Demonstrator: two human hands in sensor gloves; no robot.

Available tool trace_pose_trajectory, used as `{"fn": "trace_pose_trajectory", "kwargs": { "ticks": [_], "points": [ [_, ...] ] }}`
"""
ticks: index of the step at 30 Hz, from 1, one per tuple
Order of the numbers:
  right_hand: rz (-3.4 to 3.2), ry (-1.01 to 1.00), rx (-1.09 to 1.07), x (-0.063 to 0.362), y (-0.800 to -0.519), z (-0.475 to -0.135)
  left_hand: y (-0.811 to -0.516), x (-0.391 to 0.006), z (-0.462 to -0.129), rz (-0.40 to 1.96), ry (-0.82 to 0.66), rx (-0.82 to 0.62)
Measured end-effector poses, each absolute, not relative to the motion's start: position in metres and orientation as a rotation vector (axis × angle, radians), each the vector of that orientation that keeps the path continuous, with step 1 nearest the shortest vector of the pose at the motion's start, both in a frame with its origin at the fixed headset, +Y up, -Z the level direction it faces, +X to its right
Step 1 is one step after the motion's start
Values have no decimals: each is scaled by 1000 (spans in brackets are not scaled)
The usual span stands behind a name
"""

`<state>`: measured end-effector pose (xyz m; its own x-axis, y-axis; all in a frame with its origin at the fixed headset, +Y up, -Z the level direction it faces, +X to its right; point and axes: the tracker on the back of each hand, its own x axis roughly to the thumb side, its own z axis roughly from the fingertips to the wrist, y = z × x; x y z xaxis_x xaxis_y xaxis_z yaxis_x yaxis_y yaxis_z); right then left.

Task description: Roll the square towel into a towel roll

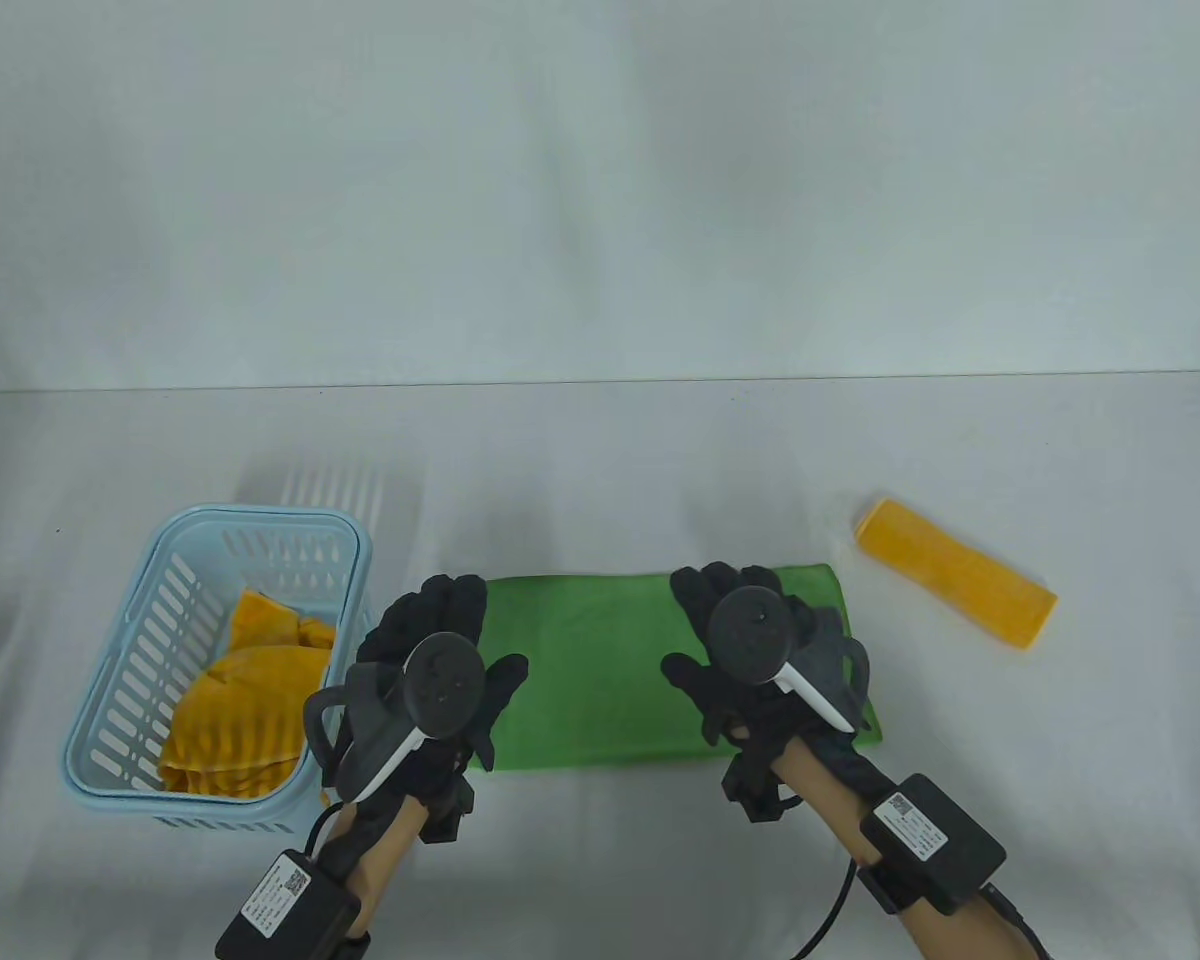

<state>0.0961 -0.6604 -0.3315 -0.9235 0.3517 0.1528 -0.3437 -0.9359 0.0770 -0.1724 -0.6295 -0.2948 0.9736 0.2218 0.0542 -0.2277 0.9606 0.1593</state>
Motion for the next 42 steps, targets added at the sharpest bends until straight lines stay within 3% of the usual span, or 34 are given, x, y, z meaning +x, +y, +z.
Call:
{"fn": "trace_pose_trajectory", "kwargs": {
  "ticks": [18, 29, 42],
  "points": [
    [2801, 535, 645, -50, -737, -320, -614, -199, -286, 291, 5, 242],
    [2986, 544, 602, -80, -765, -338, -616, -199, -287, 296, 2, 232],
    [2859, 424, 484, -75, -759, -351, -619, -199, -288, 292, 11, 212]
  ]
}}
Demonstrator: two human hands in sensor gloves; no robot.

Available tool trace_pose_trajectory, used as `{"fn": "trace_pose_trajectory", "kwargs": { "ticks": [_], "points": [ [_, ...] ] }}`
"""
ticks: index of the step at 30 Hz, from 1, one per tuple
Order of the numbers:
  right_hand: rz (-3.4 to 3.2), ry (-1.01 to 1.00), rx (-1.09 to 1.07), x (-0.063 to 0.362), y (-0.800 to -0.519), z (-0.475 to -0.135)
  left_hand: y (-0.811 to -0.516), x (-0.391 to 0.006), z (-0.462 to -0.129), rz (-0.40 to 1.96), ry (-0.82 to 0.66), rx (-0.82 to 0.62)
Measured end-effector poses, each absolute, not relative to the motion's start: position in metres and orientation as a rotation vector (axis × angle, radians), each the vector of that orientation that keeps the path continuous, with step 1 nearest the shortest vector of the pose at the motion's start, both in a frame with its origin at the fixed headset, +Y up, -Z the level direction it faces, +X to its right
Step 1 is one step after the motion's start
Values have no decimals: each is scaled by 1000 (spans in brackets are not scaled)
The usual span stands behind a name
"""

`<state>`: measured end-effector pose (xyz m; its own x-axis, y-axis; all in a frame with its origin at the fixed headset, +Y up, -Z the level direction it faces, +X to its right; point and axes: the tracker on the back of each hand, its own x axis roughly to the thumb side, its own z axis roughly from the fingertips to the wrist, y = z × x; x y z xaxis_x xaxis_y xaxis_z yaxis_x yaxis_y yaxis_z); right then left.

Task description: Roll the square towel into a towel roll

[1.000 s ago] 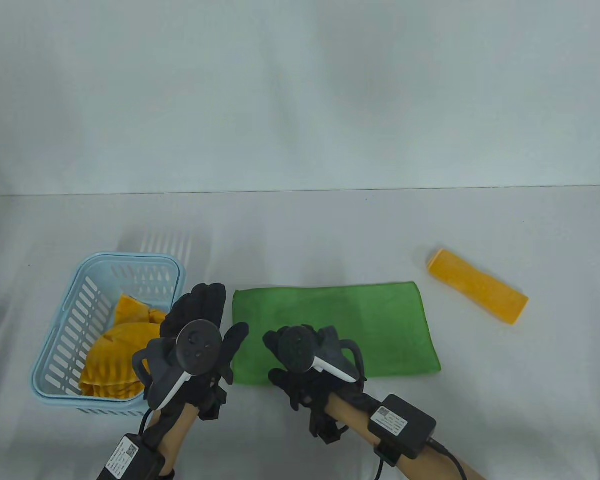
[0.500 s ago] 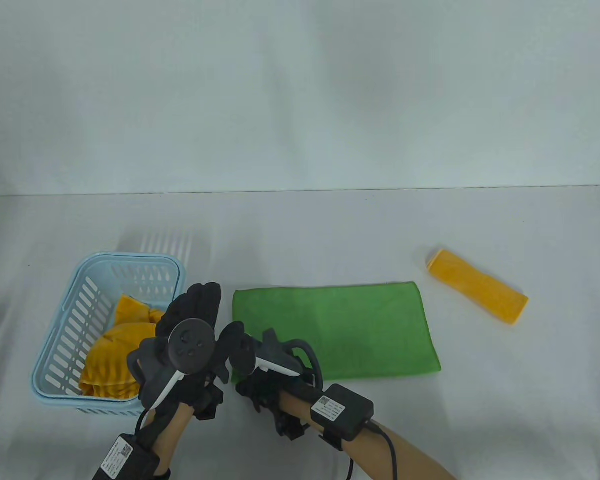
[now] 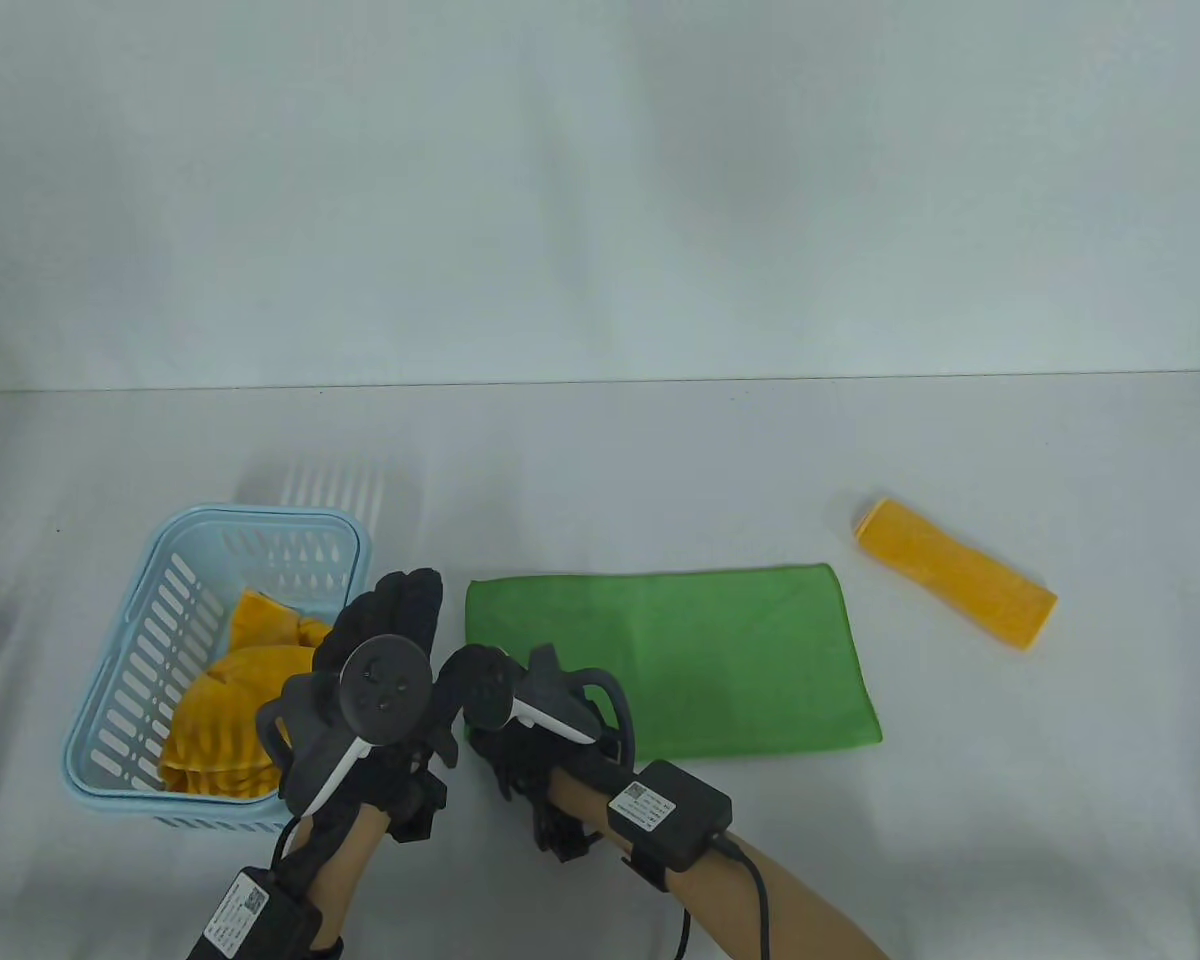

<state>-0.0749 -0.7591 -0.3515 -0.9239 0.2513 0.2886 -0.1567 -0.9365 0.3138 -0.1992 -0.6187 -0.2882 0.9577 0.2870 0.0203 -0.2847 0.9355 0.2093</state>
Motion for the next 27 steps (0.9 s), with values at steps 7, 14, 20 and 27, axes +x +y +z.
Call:
{"fn": "trace_pose_trajectory", "kwargs": {
  "ticks": [7, 14, 20, 27],
  "points": [
    [2770, 442, 429, -64, -750, -355, -619, -200, -288, 293, 9, 212],
    [2601, 398, 356, -31, -715, -353, -619, -200, -288, 291, 9, 212],
    [2503, 224, 343, -1, -685, -341, -622, -197, -289, 277, 3, 201],
    [2408, 137, 294, 25, -655, -340, -627, -193, -289, 270, -6, 176]
  ]
}}
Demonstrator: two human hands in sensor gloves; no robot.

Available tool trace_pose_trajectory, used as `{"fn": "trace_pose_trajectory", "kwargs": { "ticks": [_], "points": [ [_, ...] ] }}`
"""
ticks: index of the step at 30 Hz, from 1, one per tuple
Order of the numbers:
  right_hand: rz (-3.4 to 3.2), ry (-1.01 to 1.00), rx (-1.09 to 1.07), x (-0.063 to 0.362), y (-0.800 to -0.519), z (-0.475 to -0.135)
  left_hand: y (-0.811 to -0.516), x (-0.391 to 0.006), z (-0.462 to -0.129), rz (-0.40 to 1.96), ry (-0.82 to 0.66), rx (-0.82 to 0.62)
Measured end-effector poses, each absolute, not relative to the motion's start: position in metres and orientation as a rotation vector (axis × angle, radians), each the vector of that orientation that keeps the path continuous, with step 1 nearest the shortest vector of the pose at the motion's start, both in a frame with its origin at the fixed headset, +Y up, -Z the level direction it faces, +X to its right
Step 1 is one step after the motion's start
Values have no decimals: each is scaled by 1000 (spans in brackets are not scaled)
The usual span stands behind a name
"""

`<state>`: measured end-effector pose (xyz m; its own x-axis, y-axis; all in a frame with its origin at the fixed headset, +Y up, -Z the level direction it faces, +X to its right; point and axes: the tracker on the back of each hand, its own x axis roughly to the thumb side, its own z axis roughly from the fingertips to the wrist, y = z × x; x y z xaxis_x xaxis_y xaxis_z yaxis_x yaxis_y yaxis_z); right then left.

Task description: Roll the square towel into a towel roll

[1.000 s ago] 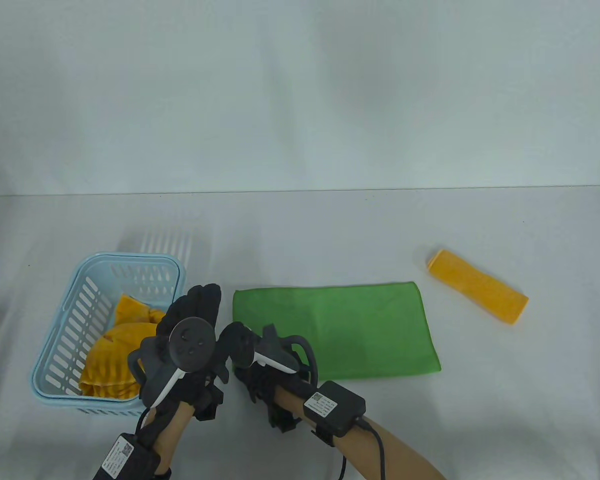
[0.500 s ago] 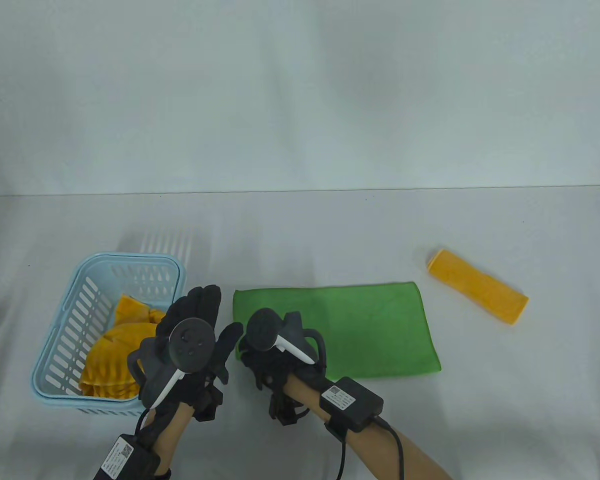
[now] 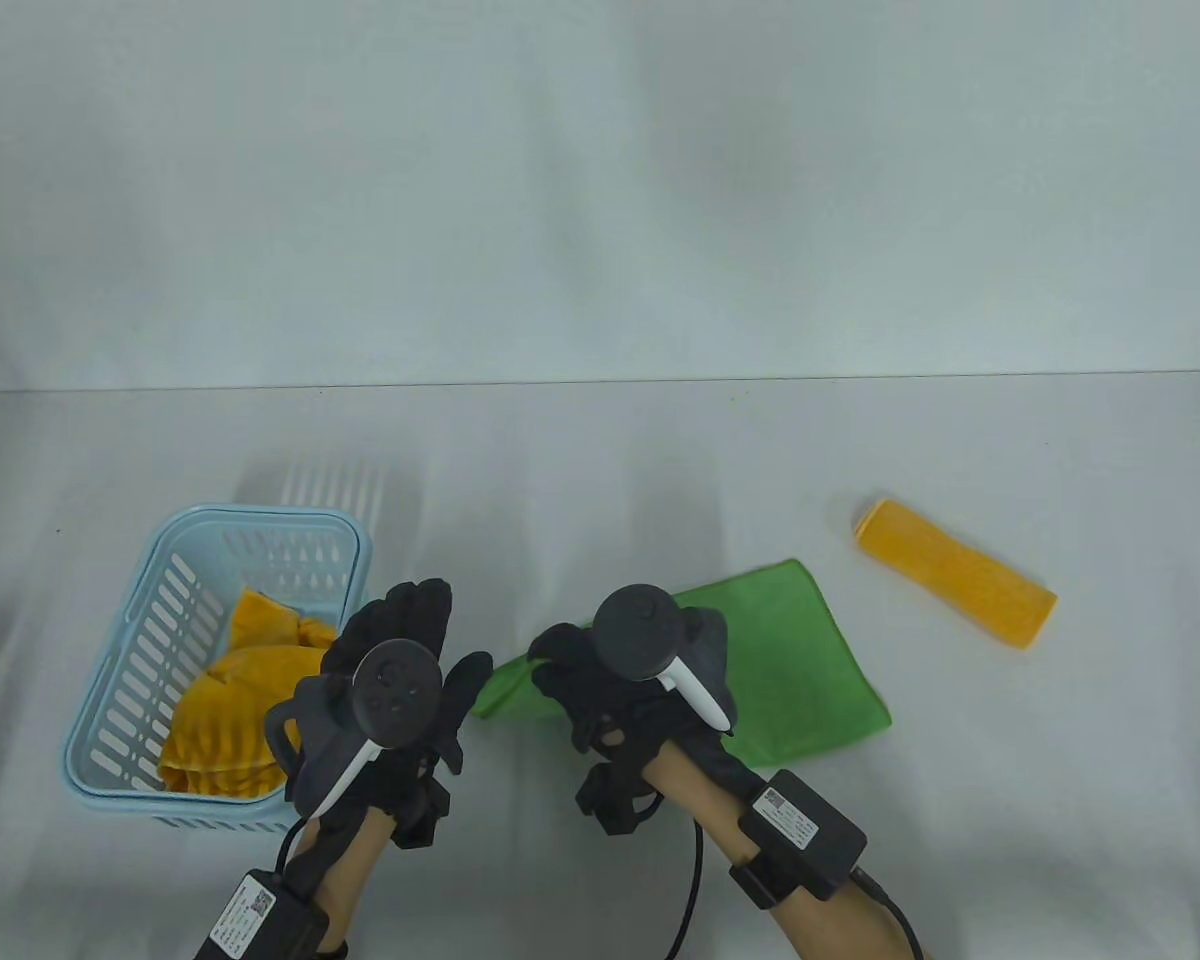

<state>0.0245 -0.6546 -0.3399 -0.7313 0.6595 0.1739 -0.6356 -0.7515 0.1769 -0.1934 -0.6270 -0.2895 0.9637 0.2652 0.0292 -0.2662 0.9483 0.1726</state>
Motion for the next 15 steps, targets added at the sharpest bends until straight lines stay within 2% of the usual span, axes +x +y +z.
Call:
{"fn": "trace_pose_trajectory", "kwargs": {
  "ticks": [9, 15],
  "points": [
    [2381, 9, 292, 54, -621, -338, -639, -183, -293, 259, -77, 85],
    [2366, -17, 307, 66, -607, -335, -659, -168, -301, 230, -147, -58]
  ]
}}
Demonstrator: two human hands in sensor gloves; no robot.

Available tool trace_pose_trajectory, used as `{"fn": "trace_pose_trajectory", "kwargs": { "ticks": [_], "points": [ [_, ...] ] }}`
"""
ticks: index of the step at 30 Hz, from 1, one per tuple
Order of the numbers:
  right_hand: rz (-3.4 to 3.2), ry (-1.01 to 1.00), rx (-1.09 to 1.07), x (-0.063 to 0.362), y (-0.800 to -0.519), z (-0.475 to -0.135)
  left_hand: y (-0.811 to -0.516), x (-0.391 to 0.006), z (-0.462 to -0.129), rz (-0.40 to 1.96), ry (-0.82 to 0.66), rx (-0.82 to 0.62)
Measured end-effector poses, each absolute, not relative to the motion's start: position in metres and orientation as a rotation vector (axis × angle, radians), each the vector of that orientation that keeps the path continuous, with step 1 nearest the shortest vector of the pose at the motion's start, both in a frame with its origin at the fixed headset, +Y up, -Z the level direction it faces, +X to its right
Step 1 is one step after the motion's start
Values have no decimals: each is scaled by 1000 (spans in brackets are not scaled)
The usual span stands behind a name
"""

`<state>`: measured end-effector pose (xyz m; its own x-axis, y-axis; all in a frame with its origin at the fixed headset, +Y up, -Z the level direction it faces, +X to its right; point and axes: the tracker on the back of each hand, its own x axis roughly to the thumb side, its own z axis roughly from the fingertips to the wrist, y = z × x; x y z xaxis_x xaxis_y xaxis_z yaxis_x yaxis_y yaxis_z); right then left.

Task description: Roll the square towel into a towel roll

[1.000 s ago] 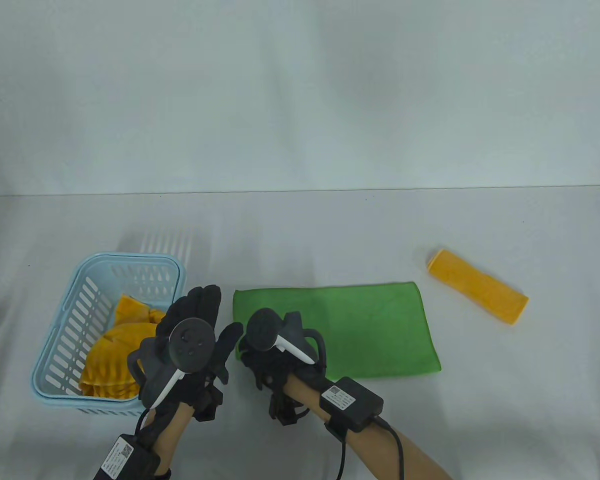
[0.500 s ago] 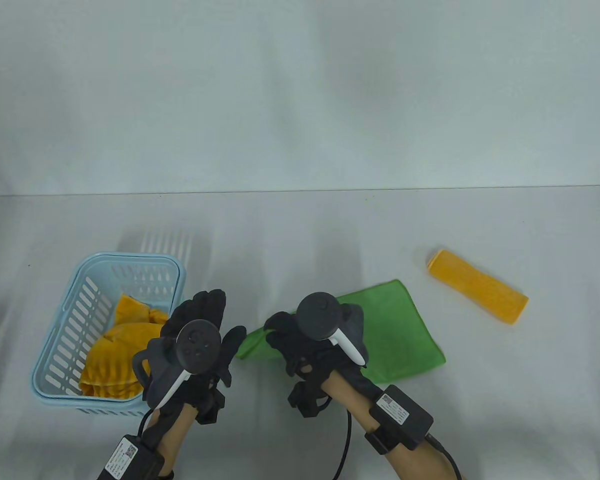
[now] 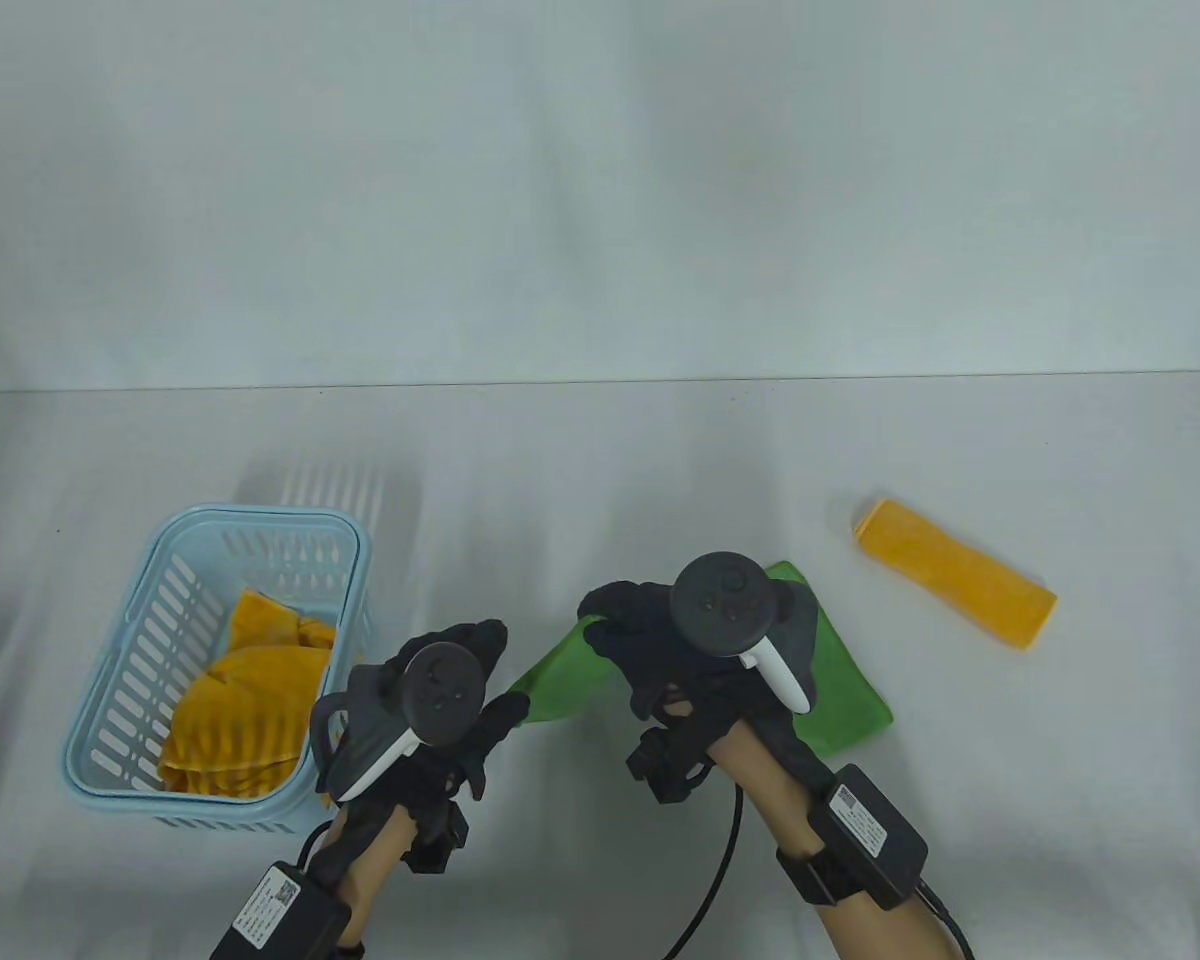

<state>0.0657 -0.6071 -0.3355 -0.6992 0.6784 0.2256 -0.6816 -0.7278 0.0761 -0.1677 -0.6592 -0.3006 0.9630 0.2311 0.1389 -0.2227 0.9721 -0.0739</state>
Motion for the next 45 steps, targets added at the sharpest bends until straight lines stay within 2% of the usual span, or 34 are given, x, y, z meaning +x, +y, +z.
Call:
{"fn": "trace_pose_trajectory", "kwargs": {
  "ticks": [6, 12, 23, 29, 45],
  "points": [
    [2345, -16, 323, 69, -600, -332, -687, -158, -313, 195, -133, -180],
    [2334, -27, 327, 70, -595, -330, -701, -154, -322, 138, -76, -182],
    [2279, -13, 268, 79, -595, -333, -705, -146, -324, 121, -27, -115],
    [2250, -8, 220, 87, -597, -338, -693, -148, -320, 207, -30, -47],
    [2216, -5, 205, 90, -596, -339, -698, -147, -320, 339, -137, -179]
  ]
}}
